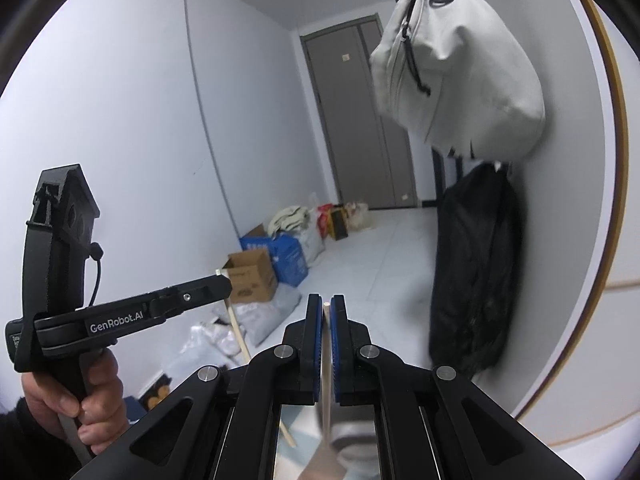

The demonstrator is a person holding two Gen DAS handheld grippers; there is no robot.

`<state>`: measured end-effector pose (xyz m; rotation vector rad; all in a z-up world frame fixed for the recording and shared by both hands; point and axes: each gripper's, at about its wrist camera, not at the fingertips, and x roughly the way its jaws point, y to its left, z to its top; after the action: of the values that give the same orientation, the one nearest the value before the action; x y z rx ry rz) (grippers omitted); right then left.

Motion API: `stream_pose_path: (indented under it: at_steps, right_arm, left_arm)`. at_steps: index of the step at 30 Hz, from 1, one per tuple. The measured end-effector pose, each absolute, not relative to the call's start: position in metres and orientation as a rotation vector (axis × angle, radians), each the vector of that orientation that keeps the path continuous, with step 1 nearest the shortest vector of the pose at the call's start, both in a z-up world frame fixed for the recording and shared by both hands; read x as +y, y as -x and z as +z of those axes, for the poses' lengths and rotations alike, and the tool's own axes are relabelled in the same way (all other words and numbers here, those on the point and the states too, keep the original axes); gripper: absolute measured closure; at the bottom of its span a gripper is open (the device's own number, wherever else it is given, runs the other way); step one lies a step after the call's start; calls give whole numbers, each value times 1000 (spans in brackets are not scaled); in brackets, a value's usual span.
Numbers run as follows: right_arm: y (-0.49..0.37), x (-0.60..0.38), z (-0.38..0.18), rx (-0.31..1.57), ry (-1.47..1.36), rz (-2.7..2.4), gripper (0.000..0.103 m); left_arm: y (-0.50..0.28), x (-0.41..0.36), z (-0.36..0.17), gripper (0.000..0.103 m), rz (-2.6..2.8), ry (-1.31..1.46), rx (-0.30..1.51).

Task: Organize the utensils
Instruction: 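Lift the held chopsticks with both grippers and carry them over the grey utensil holder, then open both grippers to drop the chopsticks into the holder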

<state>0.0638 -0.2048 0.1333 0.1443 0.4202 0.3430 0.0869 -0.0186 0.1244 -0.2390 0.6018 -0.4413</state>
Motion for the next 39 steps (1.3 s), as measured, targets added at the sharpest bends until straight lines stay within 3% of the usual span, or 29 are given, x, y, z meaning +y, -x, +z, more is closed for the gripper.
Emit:
stream_pose_path:
  at_steps: [10, 28, 39]
  right_arm:
    - [-113, -214, 143, 402, -125, 310, 100]
    - [-138, -199, 95, 449, -58, 324, 100]
    - [-147, -222, 61, 552, -231, 404, 93]
  left_arm:
    - [-124, -33, 120, 102, -406, 205, 574]
    - [-138, -45, 83, 102, -456, 194, 573]
    - [-148, -41, 67, 102, -644, 258, 715]
